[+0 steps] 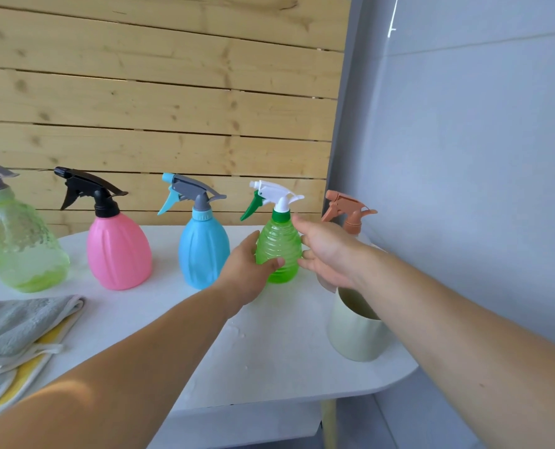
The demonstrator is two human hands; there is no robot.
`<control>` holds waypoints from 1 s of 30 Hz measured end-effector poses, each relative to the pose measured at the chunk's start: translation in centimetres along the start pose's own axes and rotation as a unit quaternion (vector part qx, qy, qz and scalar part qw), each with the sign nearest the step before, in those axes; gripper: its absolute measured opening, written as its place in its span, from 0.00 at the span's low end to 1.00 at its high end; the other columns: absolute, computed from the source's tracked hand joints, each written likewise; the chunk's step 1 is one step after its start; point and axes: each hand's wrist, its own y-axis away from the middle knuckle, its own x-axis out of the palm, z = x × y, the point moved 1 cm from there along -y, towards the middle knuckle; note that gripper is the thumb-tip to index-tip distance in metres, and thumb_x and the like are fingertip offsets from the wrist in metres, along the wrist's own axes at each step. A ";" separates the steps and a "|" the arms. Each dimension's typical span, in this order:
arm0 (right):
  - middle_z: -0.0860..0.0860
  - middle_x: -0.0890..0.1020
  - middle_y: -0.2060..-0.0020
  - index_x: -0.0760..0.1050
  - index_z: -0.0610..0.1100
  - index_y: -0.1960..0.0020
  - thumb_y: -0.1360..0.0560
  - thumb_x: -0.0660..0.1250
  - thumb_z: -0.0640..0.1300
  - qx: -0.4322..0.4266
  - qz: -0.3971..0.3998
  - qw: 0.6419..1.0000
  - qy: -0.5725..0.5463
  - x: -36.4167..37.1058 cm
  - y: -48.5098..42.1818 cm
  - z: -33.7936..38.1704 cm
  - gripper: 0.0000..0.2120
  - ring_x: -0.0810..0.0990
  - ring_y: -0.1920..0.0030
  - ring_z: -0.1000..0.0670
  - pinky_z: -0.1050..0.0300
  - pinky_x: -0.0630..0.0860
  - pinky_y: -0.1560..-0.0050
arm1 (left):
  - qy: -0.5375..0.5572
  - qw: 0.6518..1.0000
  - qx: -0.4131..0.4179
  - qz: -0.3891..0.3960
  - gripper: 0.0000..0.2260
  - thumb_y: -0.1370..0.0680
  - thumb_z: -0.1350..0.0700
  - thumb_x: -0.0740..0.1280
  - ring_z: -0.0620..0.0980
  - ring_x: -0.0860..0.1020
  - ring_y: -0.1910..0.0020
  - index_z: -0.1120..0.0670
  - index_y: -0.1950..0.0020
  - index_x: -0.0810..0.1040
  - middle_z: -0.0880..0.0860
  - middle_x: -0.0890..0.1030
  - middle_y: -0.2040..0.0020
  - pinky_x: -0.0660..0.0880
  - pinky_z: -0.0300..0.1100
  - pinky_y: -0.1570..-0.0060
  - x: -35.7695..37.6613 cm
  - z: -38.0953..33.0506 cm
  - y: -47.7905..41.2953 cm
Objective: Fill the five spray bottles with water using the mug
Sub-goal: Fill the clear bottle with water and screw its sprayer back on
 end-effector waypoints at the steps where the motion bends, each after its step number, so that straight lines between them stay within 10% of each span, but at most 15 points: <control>1: 0.52 0.74 0.33 0.70 0.46 0.29 0.18 0.60 0.53 -0.010 -0.003 1.000 0.029 -0.1 0.4 0.1 0.20 0.73 0.34 0.50 0.46 0.64 0.25 | -0.006 1.000 -0.005 0.002 0.17 0.21 0.54 0.75 0.53 0.83 0.42 0.43 0.37 0.74 0.50 0.85 0.41 0.79 0.52 0.37 0.0 -0.2 0.4; 7: 0.46 0.80 0.44 0.80 0.39 0.47 0.22 0.66 0.49 -0.084 -0.102 0.968 0.212 -3.1 2.5 3.1 0.13 0.86 0.53 0.45 0.45 0.81 0.44 | -0.060 0.996 -0.059 -0.011 0.37 0.20 0.48 0.73 0.50 0.73 0.41 0.54 0.18 0.58 0.54 0.73 0.28 0.70 0.41 0.47 0.2 -1.4 2.7; 13: 0.47 0.84 0.70 0.79 0.42 0.57 0.23 0.66 0.47 -0.212 -0.246 0.906 0.270 -6.0 5.3 5.0 0.09 0.83 0.71 0.53 0.61 0.78 0.71 | -0.079 0.993 -0.081 -0.032 0.26 0.20 0.48 0.72 0.42 0.73 0.59 0.54 0.28 0.65 0.53 0.72 0.37 0.70 0.38 0.69 1.0 -2.3 5.2; 16: 0.51 0.83 0.54 0.78 0.47 0.46 0.25 0.69 0.52 -0.260 -0.314 0.830 0.382 -7.6 4.1 4.9 0.12 0.81 0.51 0.55 0.58 0.75 0.54 | -0.095 0.993 -0.066 -0.034 0.19 0.20 0.48 0.71 0.47 0.75 0.58 0.52 0.35 0.68 0.53 0.75 0.40 0.71 0.40 0.69 1.3 -2.8 5.7; 18: 0.48 0.78 0.44 0.75 0.47 0.35 0.25 0.70 0.52 -0.187 -0.252 0.842 0.439 -8.3 2.3 4.0 0.20 0.76 0.42 0.47 0.54 0.73 0.47 | -0.101 0.993 -0.056 -0.027 0.16 0.20 0.49 0.71 0.49 0.76 0.57 0.51 0.38 0.70 0.51 0.77 0.46 0.72 0.41 0.67 1.4 -3.2 6.1; 23: 0.51 0.86 0.63 0.73 0.50 0.53 0.23 0.65 0.38 -0.179 -0.208 0.890 0.365 -9.1 1.3 2.3 0.07 0.81 0.58 0.47 0.60 0.69 0.66 | -0.076 0.996 -0.040 -0.002 0.12 0.20 0.52 0.71 0.48 0.78 0.59 0.50 0.39 0.73 0.51 0.80 0.49 0.73 0.38 0.66 0.6 -4.3 7.9; 27: 0.54 0.85 0.65 0.72 0.50 0.54 0.24 0.65 0.37 -0.261 -0.243 0.880 0.315 -8.1 5.4 4.2 0.08 0.82 0.60 0.50 0.59 0.74 0.60 | -0.055 0.998 -0.005 -0.007 0.14 0.20 0.54 0.71 0.45 0.79 0.53 0.49 0.37 0.73 0.49 0.79 0.44 0.75 0.34 0.64 -1.1 -5.8 10.0; 30: 0.55 0.85 0.64 0.71 0.55 0.55 0.23 0.66 0.39 -0.335 -0.241 0.876 0.249 -6.5 10.2 5.9 0.11 0.85 0.58 0.52 0.51 0.79 0.50 | -0.080 0.994 0.071 -0.018 0.24 0.21 0.52 0.74 0.44 0.76 0.37 0.48 0.28 0.69 0.47 0.74 0.33 0.77 0.39 0.42 -2.5 -6.9 12.4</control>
